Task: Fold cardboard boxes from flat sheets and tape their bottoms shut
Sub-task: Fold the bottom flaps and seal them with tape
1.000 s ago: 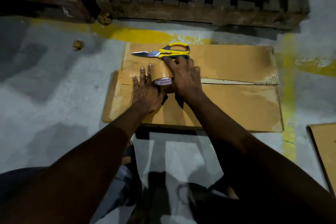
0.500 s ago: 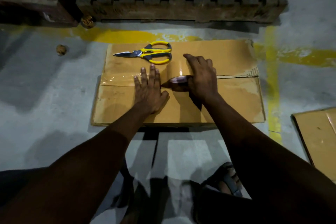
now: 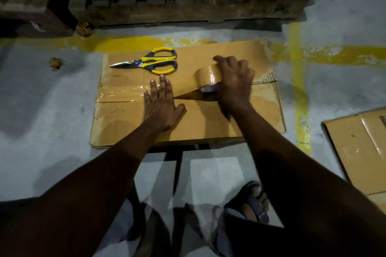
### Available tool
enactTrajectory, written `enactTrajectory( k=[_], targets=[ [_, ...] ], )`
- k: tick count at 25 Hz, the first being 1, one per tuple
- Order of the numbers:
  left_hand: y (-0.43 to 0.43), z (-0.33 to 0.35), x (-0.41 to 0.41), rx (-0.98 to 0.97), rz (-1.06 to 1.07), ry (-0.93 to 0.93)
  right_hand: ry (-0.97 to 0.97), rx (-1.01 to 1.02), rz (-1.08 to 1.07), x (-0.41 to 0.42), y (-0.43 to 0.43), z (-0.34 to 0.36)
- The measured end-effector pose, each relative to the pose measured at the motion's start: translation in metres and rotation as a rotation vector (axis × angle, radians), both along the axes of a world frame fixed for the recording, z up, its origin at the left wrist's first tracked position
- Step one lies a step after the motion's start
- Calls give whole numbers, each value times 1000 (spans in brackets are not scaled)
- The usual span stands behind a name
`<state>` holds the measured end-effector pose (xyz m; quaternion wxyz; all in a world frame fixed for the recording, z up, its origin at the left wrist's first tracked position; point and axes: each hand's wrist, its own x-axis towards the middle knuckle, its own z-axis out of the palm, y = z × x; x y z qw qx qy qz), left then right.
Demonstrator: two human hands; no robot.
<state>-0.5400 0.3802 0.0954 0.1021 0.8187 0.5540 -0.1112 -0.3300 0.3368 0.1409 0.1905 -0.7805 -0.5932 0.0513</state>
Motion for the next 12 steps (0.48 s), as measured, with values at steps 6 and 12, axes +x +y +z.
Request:
enactTrajectory(
  k=[6, 12],
  targets=[
    [-11, 2, 29, 58, -84, -1, 176, 57, -159, 29, -17, -5],
    [-35, 2, 82, 18, -141, -68, 111, 86, 7, 15, -8, -8]
  ],
)
